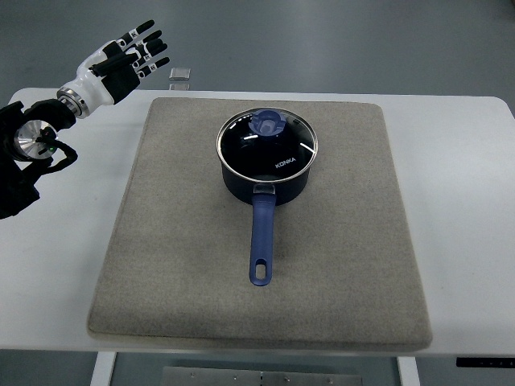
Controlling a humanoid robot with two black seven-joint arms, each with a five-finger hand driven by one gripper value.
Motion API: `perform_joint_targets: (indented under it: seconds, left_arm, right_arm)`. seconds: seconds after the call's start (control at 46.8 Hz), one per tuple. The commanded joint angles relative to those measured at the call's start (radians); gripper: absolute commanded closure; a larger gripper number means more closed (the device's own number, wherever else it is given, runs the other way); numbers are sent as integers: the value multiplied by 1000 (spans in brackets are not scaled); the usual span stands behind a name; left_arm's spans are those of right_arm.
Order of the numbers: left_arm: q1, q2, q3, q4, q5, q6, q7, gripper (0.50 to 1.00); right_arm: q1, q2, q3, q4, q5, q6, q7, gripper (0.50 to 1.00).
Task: Open pot lid and place left with left hand
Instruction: 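Raise the left hand and move it toward the pot lid, then reach the left hand over the pot to the blue lid knob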
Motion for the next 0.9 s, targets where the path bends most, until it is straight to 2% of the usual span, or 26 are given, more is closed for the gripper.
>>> perform_joint_targets:
  seconds: [0.0, 0.064, 0.171, 0.513, 0.876]
  left_arm:
    - [-11, 10, 5, 0, 97, -1, -62, 508]
    - [-23, 17, 3, -2, 223, 1, -92, 508]
    - [-43, 29, -6, -2, 420, 4, -99, 508]
    - [-73, 84, 8, -20, 763, 10, -101, 508]
    - [-143, 181, 8, -249, 1107, 12, -118, 512]
  right_arm:
    - [0, 0, 0, 0, 0, 0, 0, 585]
    - [0, 0, 0, 0, 0, 0, 0, 585]
    - [0, 0, 0, 0, 0, 0, 0, 585]
    - [0, 0, 0, 0, 0, 0, 0, 585]
    - [0, 0, -1, 0, 0, 0, 0, 585]
